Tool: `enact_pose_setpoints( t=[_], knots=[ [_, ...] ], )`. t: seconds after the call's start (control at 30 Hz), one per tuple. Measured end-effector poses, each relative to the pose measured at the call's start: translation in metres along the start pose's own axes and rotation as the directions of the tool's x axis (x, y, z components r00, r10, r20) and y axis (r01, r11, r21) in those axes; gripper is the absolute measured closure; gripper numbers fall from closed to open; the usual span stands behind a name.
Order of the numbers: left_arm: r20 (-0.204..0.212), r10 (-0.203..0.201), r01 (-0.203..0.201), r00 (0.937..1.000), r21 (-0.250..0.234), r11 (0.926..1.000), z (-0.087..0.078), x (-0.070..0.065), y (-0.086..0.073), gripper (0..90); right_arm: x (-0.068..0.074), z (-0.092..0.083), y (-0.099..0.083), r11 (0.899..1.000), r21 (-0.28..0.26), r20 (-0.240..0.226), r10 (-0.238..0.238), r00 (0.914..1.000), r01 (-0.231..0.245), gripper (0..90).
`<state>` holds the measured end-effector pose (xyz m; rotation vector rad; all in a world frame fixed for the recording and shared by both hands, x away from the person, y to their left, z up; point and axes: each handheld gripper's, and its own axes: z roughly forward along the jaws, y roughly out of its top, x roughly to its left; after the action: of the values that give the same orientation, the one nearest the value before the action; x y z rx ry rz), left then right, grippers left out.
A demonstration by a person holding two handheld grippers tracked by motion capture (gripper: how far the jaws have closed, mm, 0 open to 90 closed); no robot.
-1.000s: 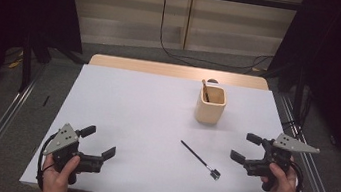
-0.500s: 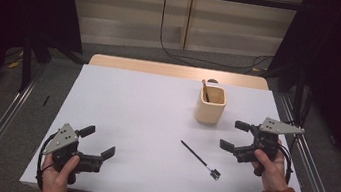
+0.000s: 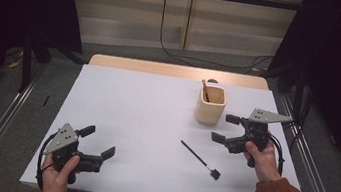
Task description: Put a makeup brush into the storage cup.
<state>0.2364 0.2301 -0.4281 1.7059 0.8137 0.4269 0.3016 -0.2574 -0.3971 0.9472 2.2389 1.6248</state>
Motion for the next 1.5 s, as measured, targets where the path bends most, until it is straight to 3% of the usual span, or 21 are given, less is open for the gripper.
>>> enact_pose_setpoints(
  t=[0.1, 0.27, 0.57, 0.67, 0.83, 0.97, 1.17, 1.27, 1.33, 1.4, 1.47, 1.5],
  knots=[
    [0.004, 0.005, -0.005, 1.0, 0.004, 1.0, 0.001, 0.001, 0.0, 1.3, -0.001, 0.004, 0.0, 1.0, 0.014, -0.002, -0.002, 1.0, 0.002, 5.1],
    [0.007, 0.002, -0.002, 1.0, 0.003, 1.0, 0.002, 0.001, 0.0, 1.3, -0.002, 0.011, -0.001, 0.996, 0.089, -0.023, 0.001, 0.9997, 0.001, 4.9],
    [0.004, 0.006, -0.006, 1.0, 0.002, 1.0, 0.002, 0.0, 0.001, 1.7, -0.002, 0.015, 0.006, 0.976, 0.216, -0.043, -0.023, 0.9988, 0.032, 4.4],
    [-0.001, 0.0, 0.0, 1.0, 0.001, 1.0, 0.002, 0.001, 0.001, 1.6, 0.0, 0.018, 0.008, 0.962, 0.269, -0.048, -0.032, 0.9983, 0.044, 5.3],
    [0.003, 0.011, -0.011, 0.9999, 0.002, 0.9999, 0.002, 0.0, 0.001, 1.5, 0.002, 0.029, 0.005, 0.93, 0.359, -0.057, -0.056, 0.9968, 0.072, 7.2],
    [0.004, 0.01, -0.01, 0.9999, 0.002, 0.9999, 0.002, 0.0, 0.001, 1.5, 0.004, 0.034, 0.006, 0.906, 0.41, -0.093, -0.07, 0.9932, 0.103, 7.9],
    [0.007, 0.016, -0.016, 0.9998, 0.007, 0.9998, 0.003, 0.0, 0.001, 1.5, 0.007, 0.039, 0.008, 0.86, 0.493, -0.116, -0.087, 0.9894, 0.133, 9.3],
    [0.008, 0.021, -0.021, 0.9998, 0.008, 0.9998, 0.003, 0.0, 0.001, 1.5, 0.007, 0.044, 0.006, 0.83, 0.54, -0.124, -0.088, 0.9885, 0.141, 9.8],
    [0.005, 0.018, -0.019, 0.9998, 0.009, 0.9998, 0.003, -0.001, 0.001, 1.3, 0.008, 0.048, 0.005, 0.801, 0.583, -0.123, -0.078, 0.9894, 0.136, 15.6],
    [0.006, 0.016, -0.016, 0.9999, 0.011, 0.9998, 0.003, 0.0, 0.001, 1.3, 0.007, 0.051, 0.004, 0.785, 0.606, -0.123, -0.071, 0.9899, 0.132, 19.4],
    [0.005, 0.018, -0.018, 0.9998, 0.011, 0.9998, 0.003, 0.0, 0.001, 1.3, 0.008, 0.055, 0.004, 0.762, 0.635, -0.116, -0.069, 0.9908, 0.128, 22.0],
    [0.006, 0.018, -0.018, 0.9998, 0.011, 0.9998, 0.003, 0.0, 0.001, 1.3, 0.008, 0.056, 0.003, 0.756, 0.64, -0.123, -0.072, 0.9898, 0.135, 22.8]
  ],
)
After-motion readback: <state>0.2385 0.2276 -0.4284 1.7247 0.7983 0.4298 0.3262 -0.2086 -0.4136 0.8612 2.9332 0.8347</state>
